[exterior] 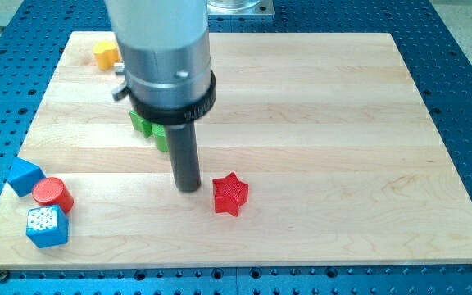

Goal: Push the cube to the bottom left of the board

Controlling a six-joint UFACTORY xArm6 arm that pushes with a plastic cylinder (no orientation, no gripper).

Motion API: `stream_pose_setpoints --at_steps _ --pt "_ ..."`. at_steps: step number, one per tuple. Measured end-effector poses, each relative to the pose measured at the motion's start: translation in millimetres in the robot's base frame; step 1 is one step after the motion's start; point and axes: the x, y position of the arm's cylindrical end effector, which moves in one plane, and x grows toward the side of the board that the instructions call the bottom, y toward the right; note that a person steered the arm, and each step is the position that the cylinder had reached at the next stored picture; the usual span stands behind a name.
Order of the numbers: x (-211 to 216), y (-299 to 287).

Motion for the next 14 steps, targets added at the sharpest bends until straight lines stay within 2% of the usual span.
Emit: stream_pose_setpoints --at_steps 1,2,3,4,5,6,7,8,9,10,11,14 --pt "-43.5 -41.0" --pt "-68.4 -90.4" --pt "-75.6 -145.3" --pt "-75.6 -155.3" --pt "-54.9 -212.4" --pt "-28.7 -239.0" --pt "4.3 -233.7" --pt "11.2 -195.6" --pt "-33.9 -163.2" --pt "-27.6 -162.6" --pt "0.5 -169.8" --pt "5.4 -169.8"
